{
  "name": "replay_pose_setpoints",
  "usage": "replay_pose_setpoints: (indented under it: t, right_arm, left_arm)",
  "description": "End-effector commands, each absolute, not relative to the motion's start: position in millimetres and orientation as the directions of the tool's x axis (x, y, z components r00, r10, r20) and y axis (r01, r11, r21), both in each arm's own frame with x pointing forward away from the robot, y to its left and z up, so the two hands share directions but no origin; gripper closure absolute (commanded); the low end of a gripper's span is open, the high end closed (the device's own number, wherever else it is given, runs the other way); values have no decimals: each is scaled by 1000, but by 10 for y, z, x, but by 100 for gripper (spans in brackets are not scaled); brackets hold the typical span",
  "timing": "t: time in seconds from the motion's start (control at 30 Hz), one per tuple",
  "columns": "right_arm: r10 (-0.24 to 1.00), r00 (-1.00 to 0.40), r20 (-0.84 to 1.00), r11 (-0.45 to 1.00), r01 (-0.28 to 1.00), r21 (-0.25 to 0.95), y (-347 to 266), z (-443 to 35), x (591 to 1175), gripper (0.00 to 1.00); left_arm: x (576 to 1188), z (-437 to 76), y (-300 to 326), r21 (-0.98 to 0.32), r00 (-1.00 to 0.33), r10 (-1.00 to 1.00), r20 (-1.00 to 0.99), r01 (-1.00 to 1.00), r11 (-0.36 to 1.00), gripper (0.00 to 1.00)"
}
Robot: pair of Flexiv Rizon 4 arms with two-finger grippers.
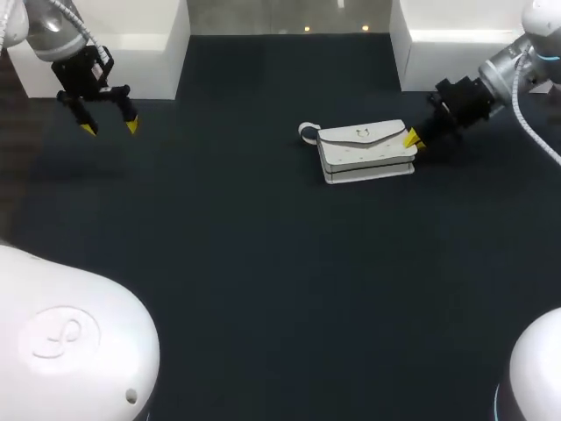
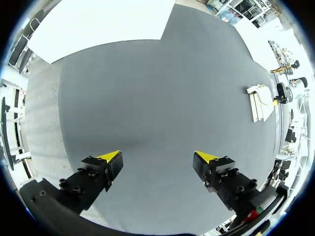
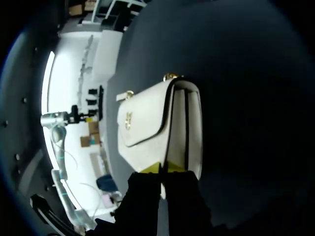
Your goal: Pick up the bag, open it, inspect its contents, close it, and place it on the opposite side
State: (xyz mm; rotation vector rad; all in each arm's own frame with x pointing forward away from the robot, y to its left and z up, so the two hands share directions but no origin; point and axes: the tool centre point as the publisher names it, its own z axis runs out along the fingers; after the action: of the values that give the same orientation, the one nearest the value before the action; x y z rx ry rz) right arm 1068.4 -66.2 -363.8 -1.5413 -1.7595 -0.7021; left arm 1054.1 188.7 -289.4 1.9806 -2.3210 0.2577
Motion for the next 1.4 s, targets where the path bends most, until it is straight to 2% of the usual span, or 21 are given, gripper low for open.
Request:
replay_pose_setpoints:
  t: [0.03, 0.73, 1.07, 1.4]
  right_arm:
    - [604, -59, 794, 172, 983, -57, -1068, -3620, 10888, 100]
    - [672, -83, 736, 148, 989, -23, -2474, -3517, 11335, 100]
    - [693, -107, 713, 187, 982, -34, -2780, -3549, 11432, 100]
    - [700, -84, 709, 179, 982, -60, -2828, -3602, 11459, 100]
  left_arm:
    - [10473, -2927, 1944, -98, -157, -978, 140, -985, 144, 0]
    - [10631, -3026, 2086, -71, -130, -989, 74, -990, 124, 0]
    - [10687, -3044, 2054, -53, -121, -991, 60, -992, 118, 0]
    - [10717, -3058, 2020, -45, -119, -992, 52, -992, 117, 0]
